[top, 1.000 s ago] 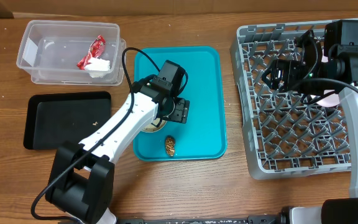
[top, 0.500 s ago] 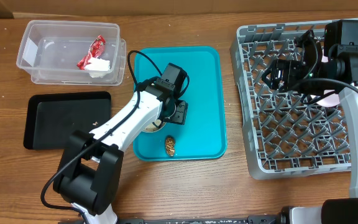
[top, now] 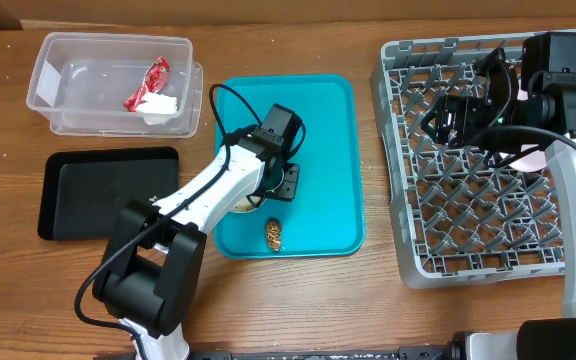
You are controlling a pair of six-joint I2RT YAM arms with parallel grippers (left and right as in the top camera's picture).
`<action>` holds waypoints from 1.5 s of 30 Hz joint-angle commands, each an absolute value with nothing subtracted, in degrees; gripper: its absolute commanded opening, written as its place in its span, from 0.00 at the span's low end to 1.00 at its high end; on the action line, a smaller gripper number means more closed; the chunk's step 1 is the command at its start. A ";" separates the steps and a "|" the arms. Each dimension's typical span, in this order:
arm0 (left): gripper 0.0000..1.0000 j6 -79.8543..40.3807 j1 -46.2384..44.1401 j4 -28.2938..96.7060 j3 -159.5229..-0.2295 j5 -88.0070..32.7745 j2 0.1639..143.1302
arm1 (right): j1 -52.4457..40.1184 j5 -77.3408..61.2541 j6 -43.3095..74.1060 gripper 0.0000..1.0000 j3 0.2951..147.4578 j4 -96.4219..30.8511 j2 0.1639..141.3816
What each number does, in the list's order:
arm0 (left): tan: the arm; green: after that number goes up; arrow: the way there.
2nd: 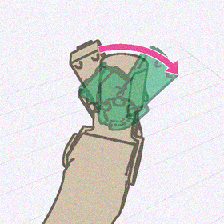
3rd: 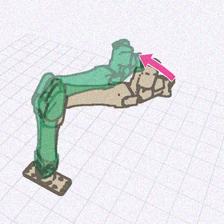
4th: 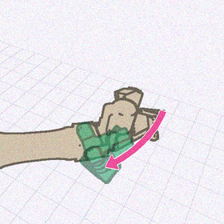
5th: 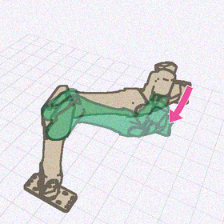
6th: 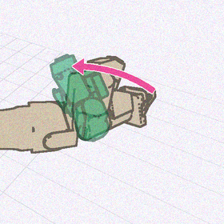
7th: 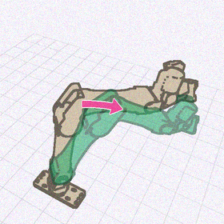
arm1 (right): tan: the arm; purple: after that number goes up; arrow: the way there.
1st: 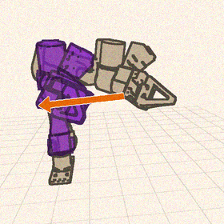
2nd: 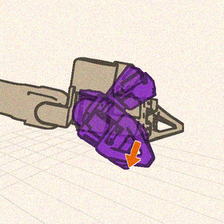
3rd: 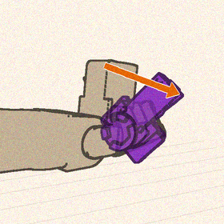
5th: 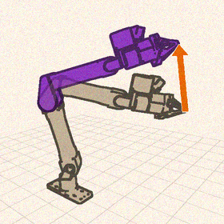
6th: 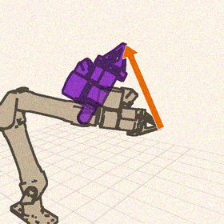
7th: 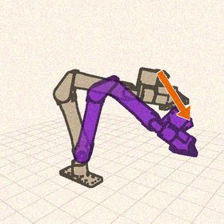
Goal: Sort waste into correct bins and load items into the dishwasher
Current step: 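Lift the rice bowl with the left gripper over the black tray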
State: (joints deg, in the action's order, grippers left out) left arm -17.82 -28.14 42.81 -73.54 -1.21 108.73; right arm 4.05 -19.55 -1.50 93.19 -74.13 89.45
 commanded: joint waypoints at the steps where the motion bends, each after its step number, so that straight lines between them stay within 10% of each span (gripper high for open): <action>1: 0.28 -17.82 -28.32 42.78 -73.36 -0.80 109.21 | 4.08 -20.23 -1.43 1.00 93.69 -73.87 89.56; 20: 0.04 -17.85 -28.32 42.57 -73.25 3.07 109.51 | 4.08 -20.23 -1.43 1.00 93.69 -74.06 89.56; 45: 0.04 -20.03 -25.32 65.19 -90.50 3.05 107.90 | 4.08 -18.92 -1.48 1.00 93.69 -74.06 89.56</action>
State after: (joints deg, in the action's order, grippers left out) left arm -18.13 -27.40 63.55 -89.03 3.42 108.79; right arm 4.05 -19.44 -1.50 93.19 -74.19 89.45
